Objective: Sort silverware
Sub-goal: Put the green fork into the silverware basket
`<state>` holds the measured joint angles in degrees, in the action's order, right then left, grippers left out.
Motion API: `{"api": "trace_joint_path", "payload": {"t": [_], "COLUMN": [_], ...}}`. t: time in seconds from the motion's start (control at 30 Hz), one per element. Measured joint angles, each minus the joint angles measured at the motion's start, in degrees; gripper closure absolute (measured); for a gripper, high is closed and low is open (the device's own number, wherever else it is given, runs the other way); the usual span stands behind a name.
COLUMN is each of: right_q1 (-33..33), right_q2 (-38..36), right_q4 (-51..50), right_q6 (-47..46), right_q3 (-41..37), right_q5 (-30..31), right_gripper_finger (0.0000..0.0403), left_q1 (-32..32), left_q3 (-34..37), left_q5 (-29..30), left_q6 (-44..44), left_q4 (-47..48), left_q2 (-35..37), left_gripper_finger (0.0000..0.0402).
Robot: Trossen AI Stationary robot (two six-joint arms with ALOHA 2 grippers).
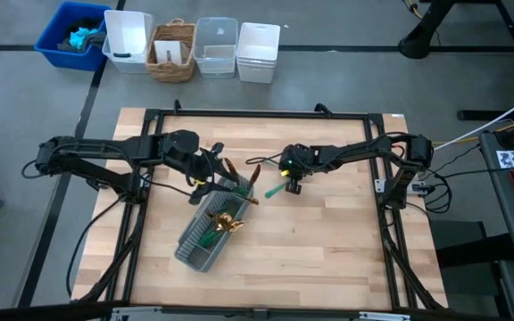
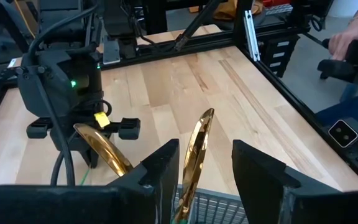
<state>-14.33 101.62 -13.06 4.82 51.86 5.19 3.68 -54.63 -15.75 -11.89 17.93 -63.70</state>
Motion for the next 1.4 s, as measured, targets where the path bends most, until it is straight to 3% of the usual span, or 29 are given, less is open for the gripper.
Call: {"api": "trace_joint_path", "payload": {"t": [0.23, 0.4, 0.63, 0.8, 1.03, 1.2, 1.4], "right_q1": [0.0, 0.0, 0.1, 0.8, 5.8, 10.0, 14.4], "right_q2": [-2.6, -6.5, -12.5, -15.0, -15.1, -15.1, -15.1], "right_q4": [-1.8, -5.2, -10.4, -14.2, -13.5, -11.1, 0.6], "right_q6": [0.2, 3.1, 8.0, 15.9, 41.9, 59.7, 82.1], "right_q3": [-0.3, -0.2, 0.0, 4.4, 12.5, 16.7, 17.3], "right_q5": [0.3, 5.0, 11.9, 17.8, 36.0, 48.4, 57.0], "right_gripper_finger": [0.0393, 0.0398, 0.0397, 0.0398, 0.0398, 0.0396, 0.0398], "left_q1": [0.0, 0.1, 0.1, 0.1, 0.1, 0.2, 2.6], "left_q3": [0.0, 0.0, 0.0, 0.0, 0.0, 0.0, 0.0], "left_q5": [0.0, 0.2, 8.3, 12.8, 17.0, 22.4, 22.8], "left_q6": [-0.1, 0.1, 2.1, 5.1, 6.2, 6.6, 3.5], "left_q4": [-1.1, 2.5, 3.6, 3.2, 3.2, -2.1, -13.4], "left_q2": [0.0, 2.2, 9.1, 11.0, 10.4, 10.9, 10.8], "left_gripper_finger": [0.0263, 0.0263, 0.0263, 0.0263, 0.0263, 0.0263, 0.0263]}}
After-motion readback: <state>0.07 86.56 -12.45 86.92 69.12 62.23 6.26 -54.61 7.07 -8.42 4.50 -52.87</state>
